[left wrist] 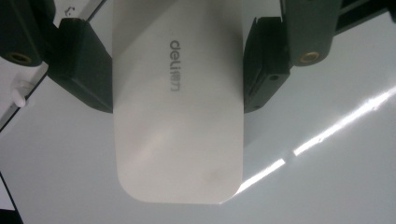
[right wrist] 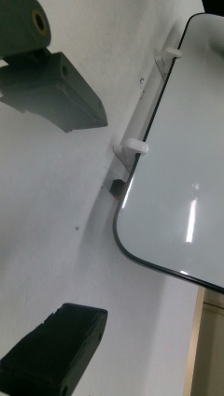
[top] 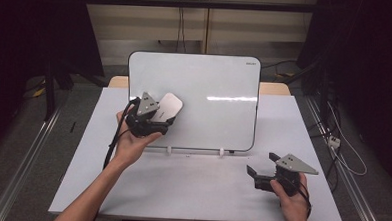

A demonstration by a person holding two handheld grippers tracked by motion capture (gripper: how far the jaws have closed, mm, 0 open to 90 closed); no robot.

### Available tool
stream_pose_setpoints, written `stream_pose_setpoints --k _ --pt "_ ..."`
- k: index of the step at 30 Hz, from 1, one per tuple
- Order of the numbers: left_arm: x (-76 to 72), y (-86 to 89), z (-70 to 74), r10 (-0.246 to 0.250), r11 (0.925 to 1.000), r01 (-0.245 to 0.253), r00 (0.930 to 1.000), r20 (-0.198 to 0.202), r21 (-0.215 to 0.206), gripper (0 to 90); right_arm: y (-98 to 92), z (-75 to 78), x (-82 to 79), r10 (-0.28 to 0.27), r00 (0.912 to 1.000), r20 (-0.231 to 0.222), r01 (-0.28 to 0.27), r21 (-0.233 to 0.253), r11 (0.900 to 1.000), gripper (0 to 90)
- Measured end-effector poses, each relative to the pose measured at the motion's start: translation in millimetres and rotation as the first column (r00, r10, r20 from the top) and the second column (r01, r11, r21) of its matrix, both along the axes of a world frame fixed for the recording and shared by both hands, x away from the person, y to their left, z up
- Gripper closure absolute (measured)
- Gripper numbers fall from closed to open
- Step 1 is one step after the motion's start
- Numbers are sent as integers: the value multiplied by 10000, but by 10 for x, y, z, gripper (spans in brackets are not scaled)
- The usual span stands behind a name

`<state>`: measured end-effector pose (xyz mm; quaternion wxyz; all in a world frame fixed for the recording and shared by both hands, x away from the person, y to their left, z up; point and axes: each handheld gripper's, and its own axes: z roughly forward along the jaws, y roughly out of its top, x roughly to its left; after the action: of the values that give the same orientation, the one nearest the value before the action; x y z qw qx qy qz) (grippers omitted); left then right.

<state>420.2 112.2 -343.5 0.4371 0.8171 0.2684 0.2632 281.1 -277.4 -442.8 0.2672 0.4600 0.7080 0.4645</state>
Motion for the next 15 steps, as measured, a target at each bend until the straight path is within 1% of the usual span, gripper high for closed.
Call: stream_pose_setpoints --k 3,6,10,15 --pt "39 -83 29 -71 9999 71 10000 57 80 311 10 0 5 -30 10000 -38 30 11 10000 73" --pt "55 -174 48 -192 9997 189 9996 200 128 311 19 -1 6 42 10000 -31 -42 -32 10000 73" --pt "97 -268 3 -278 9996 276 9994 196 99 311 18 0 2 5 10000 -37 -5 -11 10000 73" --pt "124 -331 -4 -298 9993 288 9988 401 253 311 8 -3 0 -22 10000 -34 22 -20 10000 73"
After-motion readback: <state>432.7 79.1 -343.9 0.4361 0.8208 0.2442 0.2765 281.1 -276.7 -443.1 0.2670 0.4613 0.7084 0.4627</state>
